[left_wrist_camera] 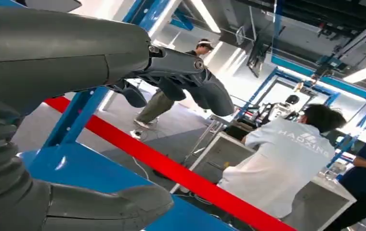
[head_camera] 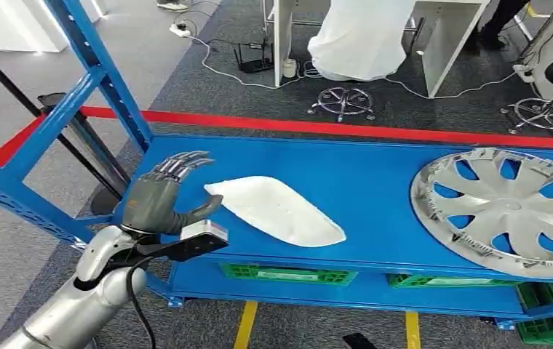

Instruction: Take the parts from the cabinet and place them on the table.

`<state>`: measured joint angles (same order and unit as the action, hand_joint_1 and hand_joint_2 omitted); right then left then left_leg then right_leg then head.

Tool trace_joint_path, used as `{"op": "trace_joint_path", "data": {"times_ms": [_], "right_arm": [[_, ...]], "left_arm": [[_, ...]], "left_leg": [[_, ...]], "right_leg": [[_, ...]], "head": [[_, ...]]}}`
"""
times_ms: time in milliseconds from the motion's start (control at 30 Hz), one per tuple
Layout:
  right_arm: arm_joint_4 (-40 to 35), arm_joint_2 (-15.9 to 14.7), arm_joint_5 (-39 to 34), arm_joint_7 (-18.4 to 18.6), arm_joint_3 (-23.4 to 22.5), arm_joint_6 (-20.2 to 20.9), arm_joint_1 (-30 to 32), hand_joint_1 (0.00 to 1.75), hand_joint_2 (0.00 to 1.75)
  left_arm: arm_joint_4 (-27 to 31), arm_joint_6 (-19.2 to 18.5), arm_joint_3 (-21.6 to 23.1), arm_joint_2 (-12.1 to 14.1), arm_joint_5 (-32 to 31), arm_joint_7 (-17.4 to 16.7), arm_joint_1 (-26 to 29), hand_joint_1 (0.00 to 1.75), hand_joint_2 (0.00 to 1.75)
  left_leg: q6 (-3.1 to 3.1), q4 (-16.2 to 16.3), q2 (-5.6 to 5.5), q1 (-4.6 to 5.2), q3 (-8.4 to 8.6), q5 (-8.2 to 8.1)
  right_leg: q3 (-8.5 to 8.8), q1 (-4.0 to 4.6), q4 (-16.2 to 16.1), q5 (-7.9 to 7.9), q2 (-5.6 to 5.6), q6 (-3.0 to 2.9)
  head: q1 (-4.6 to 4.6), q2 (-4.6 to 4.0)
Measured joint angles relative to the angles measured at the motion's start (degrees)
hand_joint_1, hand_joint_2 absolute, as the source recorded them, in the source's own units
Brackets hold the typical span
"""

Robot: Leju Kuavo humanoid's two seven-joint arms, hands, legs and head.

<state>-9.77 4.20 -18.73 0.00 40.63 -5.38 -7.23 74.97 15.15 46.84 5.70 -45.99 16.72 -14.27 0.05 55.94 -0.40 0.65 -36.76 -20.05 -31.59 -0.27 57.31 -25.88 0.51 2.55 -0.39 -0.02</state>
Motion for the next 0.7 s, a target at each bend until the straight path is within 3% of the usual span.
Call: {"op": "trace_joint_path", "data": {"times_ms": [533,567,700], "right_arm": [[0.0,0.0,0.0,0.0,0.0,0.0,0.0,0.00,1.75],[0.0,0.0,0.0,0.0,0.0,0.0,0.0,0.00,1.75],[0.0,0.0,0.0,0.0,0.0,0.0,0.0,0.00,1.75]], "left_arm": [[0.2,0.0,0.0,0.2,0.0,0.0,0.1,0.54,1.75],[0.2,0.0,0.0,0.2,0.0,0.0,0.1,0.00,1.75],[0.2,0.0,0.0,0.2,2.1,2.1,0.1,0.00,1.75]], "left_leg": [[0.00,0.0,0.00,0.00,-0.01,0.00],[0.00,0.0,0.00,0.00,-0.01,0.01],[0.00,0.0,0.00,0.00,-0.02,0.01]], "right_leg": [[-0.01,0.00,0.0,0.01,0.00,0.00],[0.00,0.00,0.0,0.01,0.00,0.00],[-0.01,0.00,0.0,0.01,0.00,0.00]], "head": [[0.02,0.00],[0.00,0.00],[0.02,0.00]]}}
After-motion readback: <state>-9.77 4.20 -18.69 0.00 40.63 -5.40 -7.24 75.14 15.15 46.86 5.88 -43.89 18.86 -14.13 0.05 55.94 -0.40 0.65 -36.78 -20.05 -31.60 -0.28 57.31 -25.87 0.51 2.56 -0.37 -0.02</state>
